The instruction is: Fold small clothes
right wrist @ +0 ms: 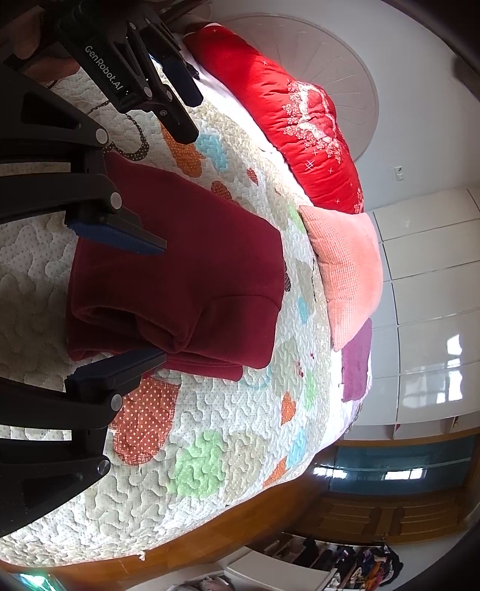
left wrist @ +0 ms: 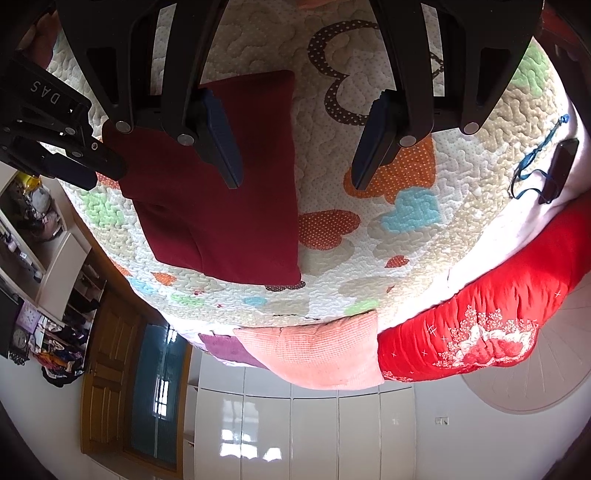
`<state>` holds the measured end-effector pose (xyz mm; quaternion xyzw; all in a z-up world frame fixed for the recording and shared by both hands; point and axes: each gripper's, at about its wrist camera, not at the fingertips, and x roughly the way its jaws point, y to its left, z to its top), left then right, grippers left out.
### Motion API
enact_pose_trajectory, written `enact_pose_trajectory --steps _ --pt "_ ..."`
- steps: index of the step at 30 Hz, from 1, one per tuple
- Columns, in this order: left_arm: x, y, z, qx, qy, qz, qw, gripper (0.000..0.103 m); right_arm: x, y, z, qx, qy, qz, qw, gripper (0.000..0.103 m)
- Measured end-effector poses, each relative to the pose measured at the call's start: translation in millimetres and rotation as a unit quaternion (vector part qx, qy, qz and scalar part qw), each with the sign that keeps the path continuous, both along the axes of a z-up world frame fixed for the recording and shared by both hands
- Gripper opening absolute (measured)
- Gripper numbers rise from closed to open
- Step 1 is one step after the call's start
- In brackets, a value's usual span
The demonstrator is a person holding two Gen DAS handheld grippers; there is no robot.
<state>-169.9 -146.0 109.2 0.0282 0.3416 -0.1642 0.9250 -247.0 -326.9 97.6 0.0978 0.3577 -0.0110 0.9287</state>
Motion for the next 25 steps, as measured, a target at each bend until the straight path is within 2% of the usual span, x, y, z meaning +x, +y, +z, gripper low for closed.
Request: enact_pose_trajectory --steps 18,22,25 --pt "5 -1 -9 0.002 0.004 -0.004 1.0 0.061 7 -2 -9 0.007 0.008 0.003 1.0 0.054" --pt "16 11 -10 -0.004 0.004 0.006 1.0 0.061 4 -22 -10 0.006 0.001 -0.014 1.0 0.054" --pt "33 30 -13 -0.011 0.016 0.021 0.9996 0.061 2 -56 -14 -0.009 0.008 -0.053 0.999 0.057"
